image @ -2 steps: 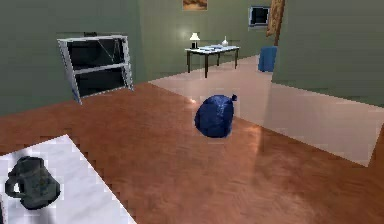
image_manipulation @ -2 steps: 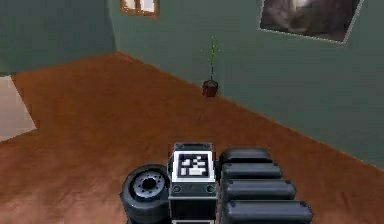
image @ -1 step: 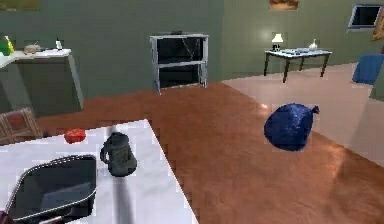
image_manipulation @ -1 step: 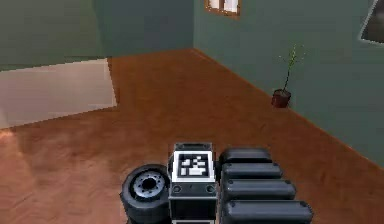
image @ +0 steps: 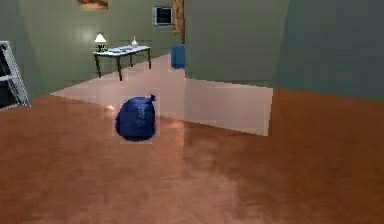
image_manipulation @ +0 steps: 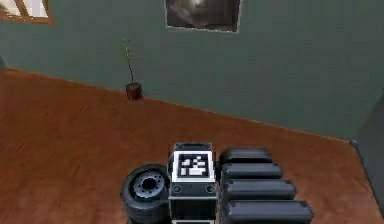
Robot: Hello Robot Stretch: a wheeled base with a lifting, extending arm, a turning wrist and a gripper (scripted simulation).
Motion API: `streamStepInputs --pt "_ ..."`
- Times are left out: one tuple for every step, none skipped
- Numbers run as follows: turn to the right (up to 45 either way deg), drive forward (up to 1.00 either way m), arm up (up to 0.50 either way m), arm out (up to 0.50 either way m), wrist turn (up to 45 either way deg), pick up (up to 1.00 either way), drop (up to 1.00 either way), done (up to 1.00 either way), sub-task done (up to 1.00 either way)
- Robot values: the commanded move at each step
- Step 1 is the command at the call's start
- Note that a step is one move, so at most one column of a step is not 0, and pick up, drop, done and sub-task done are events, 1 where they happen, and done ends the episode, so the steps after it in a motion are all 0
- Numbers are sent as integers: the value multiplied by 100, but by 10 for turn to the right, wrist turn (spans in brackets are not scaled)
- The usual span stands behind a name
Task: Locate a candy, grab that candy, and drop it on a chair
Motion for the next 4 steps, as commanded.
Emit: streamStepInputs --pt "450 0 0 0 0 0 0 0 0" --pt "450 0 0 0 0 0 0 0 0" --pt "330 0 0 0 0 0 0 0 0" --pt "0 0 0 40 0 0 0 0 0"
